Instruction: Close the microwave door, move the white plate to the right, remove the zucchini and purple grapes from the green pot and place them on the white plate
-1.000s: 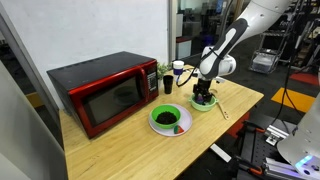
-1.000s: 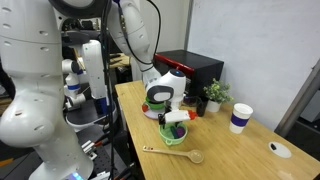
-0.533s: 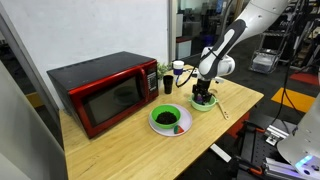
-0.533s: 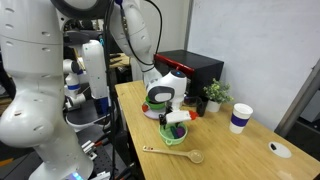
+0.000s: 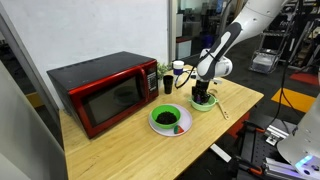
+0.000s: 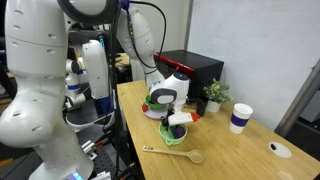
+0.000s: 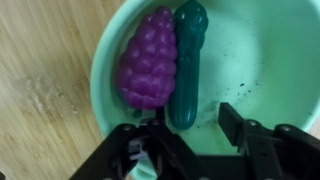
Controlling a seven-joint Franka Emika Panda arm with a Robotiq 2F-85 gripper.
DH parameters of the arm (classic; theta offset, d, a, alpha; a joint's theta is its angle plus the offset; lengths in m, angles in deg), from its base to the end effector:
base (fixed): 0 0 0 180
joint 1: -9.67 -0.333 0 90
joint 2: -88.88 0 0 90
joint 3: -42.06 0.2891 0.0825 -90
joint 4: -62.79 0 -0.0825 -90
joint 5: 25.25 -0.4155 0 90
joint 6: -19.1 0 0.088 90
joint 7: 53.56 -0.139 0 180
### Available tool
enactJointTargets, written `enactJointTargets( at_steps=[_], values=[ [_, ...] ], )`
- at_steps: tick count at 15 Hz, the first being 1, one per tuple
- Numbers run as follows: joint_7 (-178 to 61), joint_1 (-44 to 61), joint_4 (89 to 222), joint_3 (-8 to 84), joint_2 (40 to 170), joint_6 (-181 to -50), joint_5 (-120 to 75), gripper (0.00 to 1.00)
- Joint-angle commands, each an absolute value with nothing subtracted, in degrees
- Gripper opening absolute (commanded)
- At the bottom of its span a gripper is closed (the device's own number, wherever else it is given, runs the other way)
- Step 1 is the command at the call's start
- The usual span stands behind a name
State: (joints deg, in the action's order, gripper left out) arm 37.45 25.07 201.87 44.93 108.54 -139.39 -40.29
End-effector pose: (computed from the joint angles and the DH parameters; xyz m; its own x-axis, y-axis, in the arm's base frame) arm 0.4762 -0.1112 0.0805 0.4320 0.8951 0.1108 0.9013 -0.4328 -0.0176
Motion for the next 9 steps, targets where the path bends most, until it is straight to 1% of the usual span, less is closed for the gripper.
enactJointTargets(
  at_steps=[1,2,4,5,6,9],
  values=[
    [39.6,27.6,200.3,46.7,110.4,-140.1,-40.4,0.30],
    [39.7,27.7,200.3,46.8,110.5,-140.2,-40.3,0.21],
    [39.2,27.5,200.3,46.6,110.2,-140.1,-40.0,0.08],
    [38.3,27.0,200.3,46.1,109.9,-140.2,-39.5,0.03],
    [37.7,26.8,200.1,45.8,109.6,-139.8,-39.2,0.07],
    [35.9,26.3,199.0,45.1,107.4,-136.6,-37.9,0.07]
  ],
)
